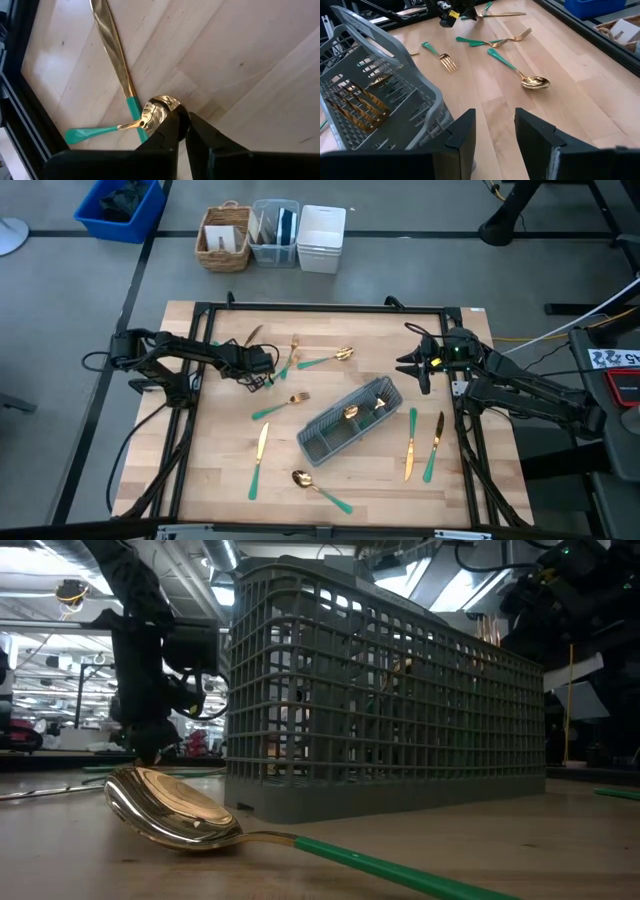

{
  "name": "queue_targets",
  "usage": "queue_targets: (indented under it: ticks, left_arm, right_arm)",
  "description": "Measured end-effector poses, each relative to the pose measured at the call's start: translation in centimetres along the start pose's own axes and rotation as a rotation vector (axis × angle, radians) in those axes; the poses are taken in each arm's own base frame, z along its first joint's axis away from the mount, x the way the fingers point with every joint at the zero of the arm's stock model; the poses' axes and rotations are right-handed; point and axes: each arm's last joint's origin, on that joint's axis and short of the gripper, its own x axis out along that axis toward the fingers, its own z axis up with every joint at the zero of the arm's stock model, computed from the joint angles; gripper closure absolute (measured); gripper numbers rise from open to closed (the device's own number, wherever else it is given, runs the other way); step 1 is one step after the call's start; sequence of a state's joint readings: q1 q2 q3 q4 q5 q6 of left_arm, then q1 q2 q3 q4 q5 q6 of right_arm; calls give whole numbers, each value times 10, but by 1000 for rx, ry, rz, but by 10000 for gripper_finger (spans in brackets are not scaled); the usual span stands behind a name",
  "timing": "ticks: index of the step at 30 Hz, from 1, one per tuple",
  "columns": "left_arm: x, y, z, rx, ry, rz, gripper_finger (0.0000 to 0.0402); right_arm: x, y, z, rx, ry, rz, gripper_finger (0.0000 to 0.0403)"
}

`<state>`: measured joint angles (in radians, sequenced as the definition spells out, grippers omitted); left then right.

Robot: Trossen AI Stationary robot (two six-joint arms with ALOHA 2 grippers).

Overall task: Sort silverware
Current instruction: Put the gold spoon into the gray silverware organizer

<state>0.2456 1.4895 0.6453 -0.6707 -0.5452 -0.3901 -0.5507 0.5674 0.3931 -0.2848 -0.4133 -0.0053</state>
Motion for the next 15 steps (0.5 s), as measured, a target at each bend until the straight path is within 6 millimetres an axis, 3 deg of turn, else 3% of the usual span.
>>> queue_targets:
  ticks: [15]
  left_arm:
    - [-21, -9, 19, -32, -61, -106, 396]
  right_arm:
    - [0, 0, 0, 0, 1, 9, 267]
